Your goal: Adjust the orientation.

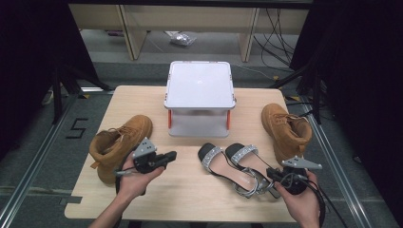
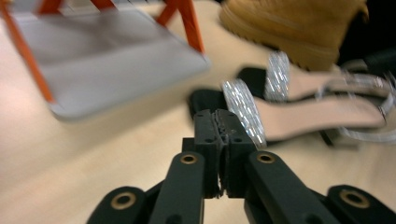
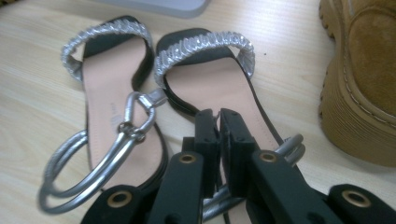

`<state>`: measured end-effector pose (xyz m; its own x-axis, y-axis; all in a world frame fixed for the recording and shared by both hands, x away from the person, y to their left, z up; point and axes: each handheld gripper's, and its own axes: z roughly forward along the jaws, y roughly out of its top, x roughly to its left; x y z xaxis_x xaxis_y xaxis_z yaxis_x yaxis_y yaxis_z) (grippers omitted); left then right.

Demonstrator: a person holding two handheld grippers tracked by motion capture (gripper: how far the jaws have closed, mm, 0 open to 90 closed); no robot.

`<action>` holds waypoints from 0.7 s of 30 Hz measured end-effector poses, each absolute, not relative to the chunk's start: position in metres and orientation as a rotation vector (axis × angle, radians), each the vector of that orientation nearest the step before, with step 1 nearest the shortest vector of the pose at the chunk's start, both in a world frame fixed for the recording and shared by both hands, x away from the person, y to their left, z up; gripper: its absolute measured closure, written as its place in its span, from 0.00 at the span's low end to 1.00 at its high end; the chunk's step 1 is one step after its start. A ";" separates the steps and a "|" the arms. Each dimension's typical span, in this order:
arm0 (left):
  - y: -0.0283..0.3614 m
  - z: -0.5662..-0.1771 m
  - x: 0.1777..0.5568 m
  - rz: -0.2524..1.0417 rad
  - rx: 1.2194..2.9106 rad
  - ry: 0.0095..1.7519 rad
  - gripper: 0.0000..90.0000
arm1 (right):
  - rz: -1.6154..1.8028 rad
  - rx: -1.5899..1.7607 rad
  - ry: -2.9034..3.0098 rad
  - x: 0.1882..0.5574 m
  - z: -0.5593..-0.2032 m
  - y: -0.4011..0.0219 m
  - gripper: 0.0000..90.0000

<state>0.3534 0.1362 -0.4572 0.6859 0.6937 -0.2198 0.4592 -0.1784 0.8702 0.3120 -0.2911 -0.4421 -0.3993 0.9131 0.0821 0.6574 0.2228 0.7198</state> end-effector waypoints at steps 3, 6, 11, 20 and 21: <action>0.128 -0.465 0.350 0.237 1.856 0.894 0.99 | 0.960 1.502 2.177 0.318 -0.445 -0.287 1.00; 0.113 -0.474 0.349 0.205 1.894 0.870 0.99 | 0.965 1.460 2.204 0.325 -0.449 -0.287 1.00; 0.080 -0.484 0.343 0.122 2.021 0.801 0.99 | 0.884 1.495 2.254 0.334 -0.449 -0.282 1.00; 0.032 -0.493 0.341 0.064 2.148 0.697 0.99 | 0.822 1.464 2.294 0.350 -0.445 -0.271 1.00; 0.028 -0.494 0.342 0.067 2.155 0.701 0.99 | 0.816 1.462 2.316 0.351 -0.446 -0.269 1.00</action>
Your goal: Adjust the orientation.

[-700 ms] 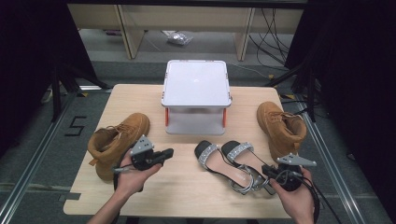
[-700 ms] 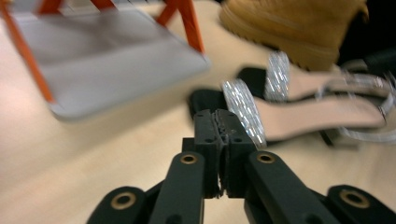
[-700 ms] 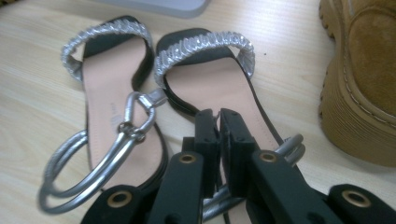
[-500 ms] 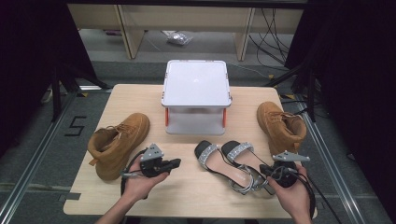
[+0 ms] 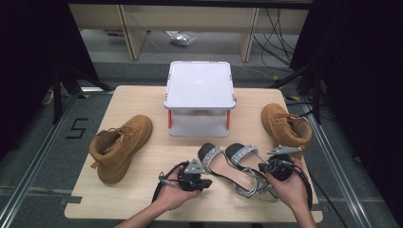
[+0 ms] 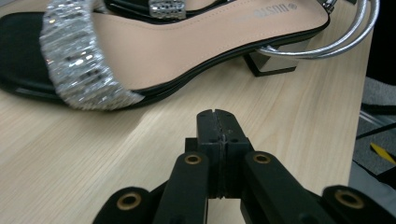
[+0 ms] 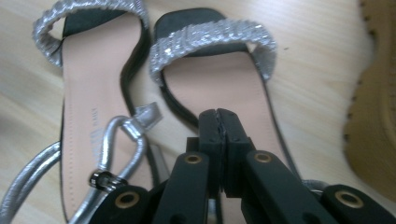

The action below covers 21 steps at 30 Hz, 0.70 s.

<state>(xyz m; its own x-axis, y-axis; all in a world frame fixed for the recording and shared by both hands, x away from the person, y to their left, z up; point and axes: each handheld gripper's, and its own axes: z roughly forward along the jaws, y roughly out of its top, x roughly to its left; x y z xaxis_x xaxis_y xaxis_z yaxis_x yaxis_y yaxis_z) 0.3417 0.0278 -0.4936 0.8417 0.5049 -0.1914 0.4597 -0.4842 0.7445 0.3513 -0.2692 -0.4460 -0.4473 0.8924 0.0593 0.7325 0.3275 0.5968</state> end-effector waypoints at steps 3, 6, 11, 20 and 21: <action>0.019 -0.494 0.347 0.071 2.167 0.699 0.99 | 0.777 1.472 2.356 0.352 -0.450 -0.261 0.99; 0.014 -0.495 0.350 0.073 2.180 0.702 0.99 | 0.766 1.461 2.381 0.352 -0.453 -0.258 1.00; 0.003 -0.495 0.361 0.055 2.173 0.731 1.00 | 0.740 1.413 2.426 0.349 -0.457 -0.246 1.00; -0.003 -0.503 0.365 0.032 2.181 0.764 1.00 | 0.750 1.415 2.455 0.347 -0.460 -0.244 1.00; -0.004 -0.502 0.366 0.020 2.182 0.769 1.00 | 0.745 1.409 2.448 0.346 -0.461 -0.242 1.00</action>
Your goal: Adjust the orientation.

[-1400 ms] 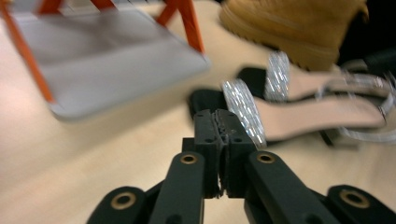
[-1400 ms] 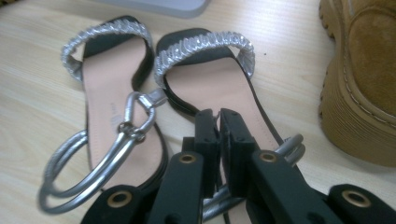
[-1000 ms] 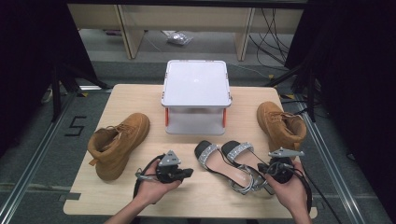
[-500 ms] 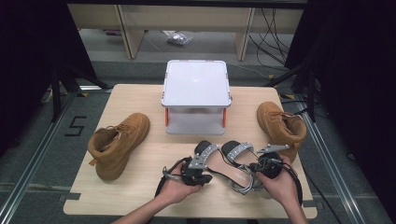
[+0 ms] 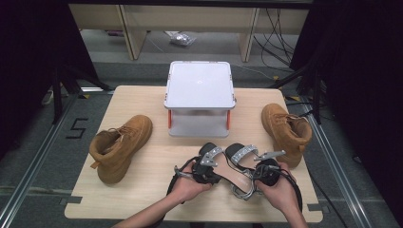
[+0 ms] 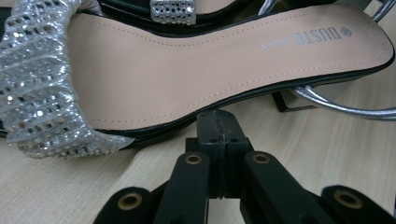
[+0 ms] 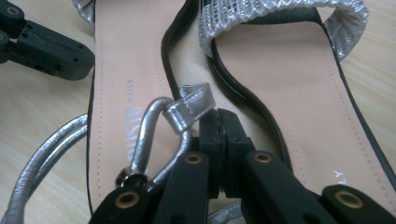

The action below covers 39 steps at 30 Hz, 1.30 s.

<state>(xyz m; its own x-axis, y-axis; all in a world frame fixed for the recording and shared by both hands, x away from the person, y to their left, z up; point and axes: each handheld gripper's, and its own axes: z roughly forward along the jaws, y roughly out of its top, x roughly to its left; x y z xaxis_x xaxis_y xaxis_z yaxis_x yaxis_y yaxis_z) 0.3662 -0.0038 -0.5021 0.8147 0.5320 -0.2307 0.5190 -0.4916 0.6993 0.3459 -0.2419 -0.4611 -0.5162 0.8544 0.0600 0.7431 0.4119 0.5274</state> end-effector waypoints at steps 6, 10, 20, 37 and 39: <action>-0.001 -0.502 0.367 0.011 2.188 0.774 1.00 | 0.725 1.419 2.444 0.340 -0.461 -0.236 1.00; 0.004 -0.502 0.367 0.011 2.190 0.783 1.00 | 0.706 1.372 2.471 0.333 -0.460 -0.229 1.00; 0.024 -0.503 0.369 0.019 2.176 0.812 1.00 | 0.802 1.360 2.538 0.322 -0.462 -0.209 1.00; 0.047 -0.506 0.368 0.013 2.125 0.839 0.99 | 0.924 1.390 2.617 0.321 -0.468 -0.191 0.95; 0.051 -0.503 0.365 0.045 2.127 0.811 0.98 | 0.919 1.396 2.601 0.323 -0.468 -0.194 0.87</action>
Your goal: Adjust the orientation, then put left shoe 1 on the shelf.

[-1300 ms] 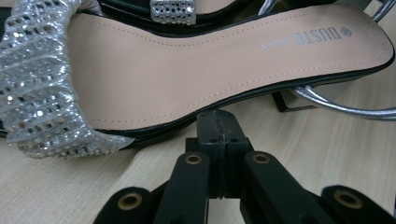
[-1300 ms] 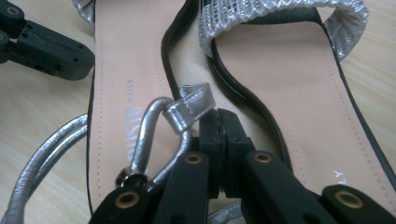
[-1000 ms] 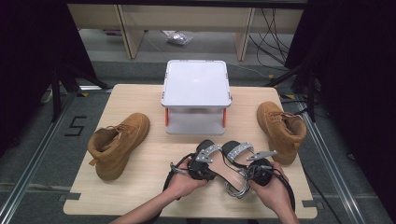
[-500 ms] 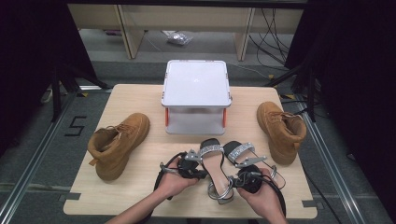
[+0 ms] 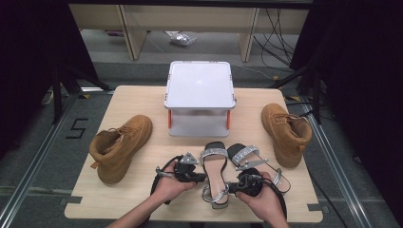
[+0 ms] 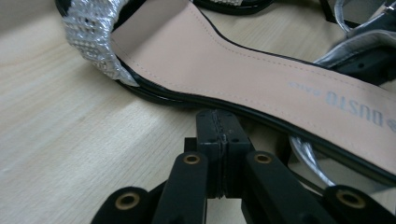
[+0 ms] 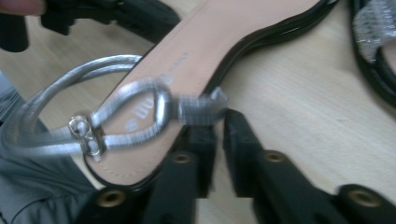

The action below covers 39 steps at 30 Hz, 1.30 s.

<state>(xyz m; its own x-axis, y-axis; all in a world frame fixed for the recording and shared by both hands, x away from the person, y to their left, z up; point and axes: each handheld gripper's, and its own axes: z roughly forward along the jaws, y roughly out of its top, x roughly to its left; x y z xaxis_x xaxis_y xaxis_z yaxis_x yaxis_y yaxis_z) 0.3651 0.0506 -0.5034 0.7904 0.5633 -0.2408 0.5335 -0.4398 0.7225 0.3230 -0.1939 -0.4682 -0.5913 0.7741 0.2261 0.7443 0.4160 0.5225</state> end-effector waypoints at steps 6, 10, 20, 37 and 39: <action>0.080 -0.479 0.363 0.139 2.054 0.763 0.93 | 0.919 1.460 2.494 0.323 -0.447 -0.218 0.78; 0.091 -0.471 0.366 0.175 2.025 0.782 0.93 | 0.964 1.487 2.521 0.318 -0.434 -0.220 0.76; 0.110 -0.452 0.374 0.243 1.958 0.822 0.91 | 1.056 1.494 2.378 0.323 -0.402 -0.227 0.68; 0.111 -0.374 0.433 0.463 1.823 0.827 0.99 | 0.900 1.568 2.488 0.361 -0.420 -0.160 0.49; 0.112 -0.366 0.443 0.490 1.805 0.826 0.99 | 0.871 1.573 2.494 0.364 -0.423 -0.155 0.48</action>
